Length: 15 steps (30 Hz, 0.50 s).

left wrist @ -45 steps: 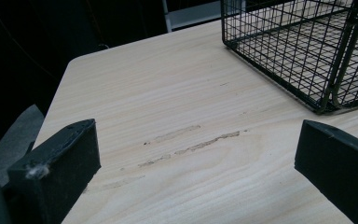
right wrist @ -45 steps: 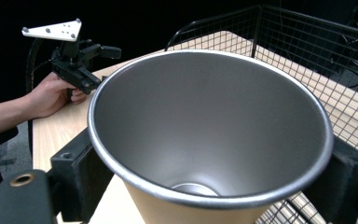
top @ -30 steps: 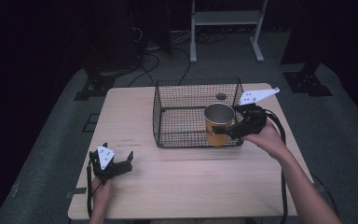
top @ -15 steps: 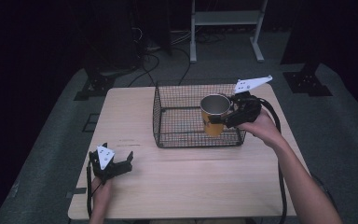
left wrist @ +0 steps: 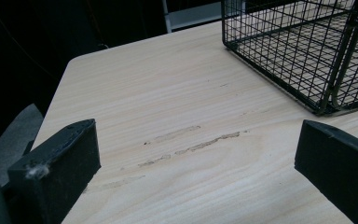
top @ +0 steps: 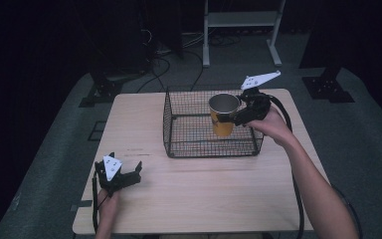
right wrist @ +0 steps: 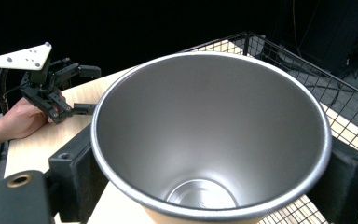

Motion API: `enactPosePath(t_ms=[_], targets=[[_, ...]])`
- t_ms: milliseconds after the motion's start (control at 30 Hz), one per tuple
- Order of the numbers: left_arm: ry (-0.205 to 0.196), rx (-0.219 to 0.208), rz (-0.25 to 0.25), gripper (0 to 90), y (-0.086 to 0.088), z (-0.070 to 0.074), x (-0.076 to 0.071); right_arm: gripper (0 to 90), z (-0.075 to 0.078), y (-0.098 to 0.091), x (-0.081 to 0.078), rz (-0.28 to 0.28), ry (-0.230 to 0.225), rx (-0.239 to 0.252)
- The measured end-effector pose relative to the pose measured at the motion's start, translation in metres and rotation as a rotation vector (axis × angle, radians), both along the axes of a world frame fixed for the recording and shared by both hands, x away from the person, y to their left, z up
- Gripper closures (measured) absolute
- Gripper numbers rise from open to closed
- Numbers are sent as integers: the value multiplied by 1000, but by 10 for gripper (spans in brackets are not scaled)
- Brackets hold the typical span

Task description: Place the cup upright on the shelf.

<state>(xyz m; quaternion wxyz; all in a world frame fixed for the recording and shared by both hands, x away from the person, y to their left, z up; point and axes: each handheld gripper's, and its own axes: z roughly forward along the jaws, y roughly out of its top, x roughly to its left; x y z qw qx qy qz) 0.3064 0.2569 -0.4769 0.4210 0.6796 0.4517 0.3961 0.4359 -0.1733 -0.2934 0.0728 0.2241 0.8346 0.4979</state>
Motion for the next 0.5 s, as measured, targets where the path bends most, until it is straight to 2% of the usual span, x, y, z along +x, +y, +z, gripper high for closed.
enactPosePath(t_ms=[233,500], targets=[[3,-2,2,0,1,0,0,118,-2,6,13,-5,7,-13],[2,-8,3,0,1,0,0,118,-5,11,26,-2,13,5]])
